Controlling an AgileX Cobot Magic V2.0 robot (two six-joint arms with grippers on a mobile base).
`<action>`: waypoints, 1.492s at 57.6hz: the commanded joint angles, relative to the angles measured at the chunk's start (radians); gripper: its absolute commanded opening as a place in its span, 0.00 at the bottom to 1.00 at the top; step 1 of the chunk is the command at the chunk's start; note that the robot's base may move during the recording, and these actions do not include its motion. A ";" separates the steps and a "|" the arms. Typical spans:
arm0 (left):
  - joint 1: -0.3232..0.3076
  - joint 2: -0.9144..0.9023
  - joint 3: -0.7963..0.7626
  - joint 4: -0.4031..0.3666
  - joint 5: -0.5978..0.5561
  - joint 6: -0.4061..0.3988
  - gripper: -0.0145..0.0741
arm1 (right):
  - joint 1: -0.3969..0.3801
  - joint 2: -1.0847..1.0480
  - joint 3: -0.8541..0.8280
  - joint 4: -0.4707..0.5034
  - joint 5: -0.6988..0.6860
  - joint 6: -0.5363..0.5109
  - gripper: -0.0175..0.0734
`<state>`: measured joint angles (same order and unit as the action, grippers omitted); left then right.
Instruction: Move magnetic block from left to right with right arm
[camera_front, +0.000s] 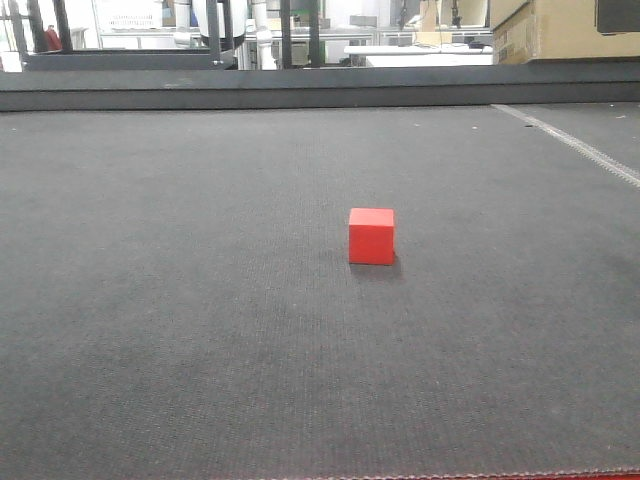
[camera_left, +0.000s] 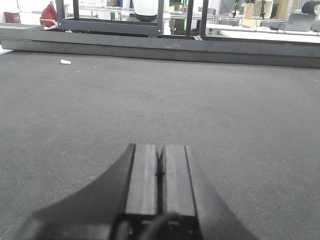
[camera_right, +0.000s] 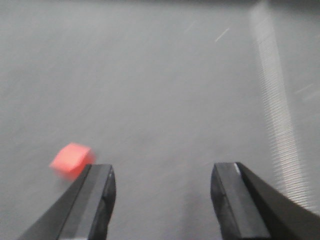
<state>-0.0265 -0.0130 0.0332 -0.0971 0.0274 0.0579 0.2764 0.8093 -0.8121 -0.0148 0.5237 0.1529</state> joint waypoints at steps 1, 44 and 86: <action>-0.001 -0.014 0.008 -0.005 -0.084 -0.006 0.02 | 0.087 0.135 -0.157 -0.023 0.043 0.081 0.76; -0.001 -0.014 0.008 -0.005 -0.084 -0.006 0.02 | 0.339 0.989 -0.794 -0.128 0.434 0.571 0.76; -0.001 -0.014 0.008 -0.005 -0.084 -0.006 0.02 | 0.304 1.138 -0.793 -0.161 0.324 0.608 0.75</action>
<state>-0.0265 -0.0130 0.0332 -0.0971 0.0274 0.0579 0.5918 1.9932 -1.5708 -0.1508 0.8876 0.7607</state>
